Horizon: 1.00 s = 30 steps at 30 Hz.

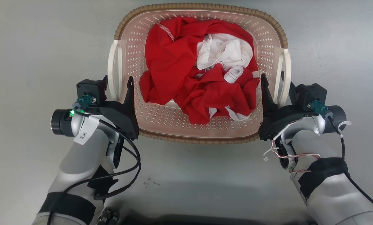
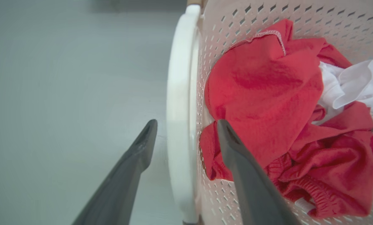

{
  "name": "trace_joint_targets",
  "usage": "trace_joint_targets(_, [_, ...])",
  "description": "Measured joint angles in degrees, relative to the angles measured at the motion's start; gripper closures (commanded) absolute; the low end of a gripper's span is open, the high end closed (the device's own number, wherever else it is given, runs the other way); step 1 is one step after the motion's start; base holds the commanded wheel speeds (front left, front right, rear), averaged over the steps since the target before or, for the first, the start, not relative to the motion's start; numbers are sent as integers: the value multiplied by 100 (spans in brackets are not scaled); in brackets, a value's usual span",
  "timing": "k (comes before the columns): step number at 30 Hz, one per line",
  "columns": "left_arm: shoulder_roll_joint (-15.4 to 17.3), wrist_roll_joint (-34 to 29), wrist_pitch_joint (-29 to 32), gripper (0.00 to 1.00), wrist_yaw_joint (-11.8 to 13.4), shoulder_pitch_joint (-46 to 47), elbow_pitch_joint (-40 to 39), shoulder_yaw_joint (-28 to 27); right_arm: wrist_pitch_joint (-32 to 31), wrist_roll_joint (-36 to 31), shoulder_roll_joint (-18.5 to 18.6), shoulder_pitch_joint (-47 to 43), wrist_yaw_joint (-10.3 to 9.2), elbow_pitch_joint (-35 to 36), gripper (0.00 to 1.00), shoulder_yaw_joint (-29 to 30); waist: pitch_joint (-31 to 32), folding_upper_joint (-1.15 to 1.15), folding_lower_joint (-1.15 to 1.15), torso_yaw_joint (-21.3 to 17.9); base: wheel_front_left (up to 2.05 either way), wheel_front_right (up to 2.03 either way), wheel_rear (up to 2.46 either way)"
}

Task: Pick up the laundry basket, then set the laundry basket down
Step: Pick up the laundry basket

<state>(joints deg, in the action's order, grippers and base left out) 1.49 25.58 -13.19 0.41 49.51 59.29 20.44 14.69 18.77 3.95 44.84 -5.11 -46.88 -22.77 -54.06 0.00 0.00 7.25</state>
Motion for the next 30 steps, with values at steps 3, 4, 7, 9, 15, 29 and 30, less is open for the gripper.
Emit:
trace_joint_targets(3, [2,137,25,25,0,52,22,76,1,53,0,87,-43,-32,44,-83,-6,0,0,-3,0,0,0])
trace_joint_targets(4, [1,177,46,43,0,82,31,101,1,75,0,112,-44,-58,52,-118,-8,0,0,-3,0,0,0])
trace_joint_targets(7, [2,215,75,78,-36,114,89,259,1,174,1,168,-55,-138,68,-205,-12,0,0,-5,0,0,0])
trace_joint_targets(9, [43,252,103,100,-45,115,108,364,2,265,3,180,-101,-170,82,-242,-11,0,0,-6,0,0,0])
trace_joint_targets(15, [49,376,116,100,-42,106,109,664,3,453,38,280,-178,-333,100,-330,31,0,0,-14,0,0,0])
trace_joint_targets(29, [73,901,202,100,113,32,113,1250,1,1073,83,237,-245,-636,100,-726,459,0,0,-53,0,0,0])
trace_joint_targets(30, [77,934,202,100,121,21,113,1298,1,1117,85,235,-245,-649,100,-754,500,0,0,-56,0,0,0])
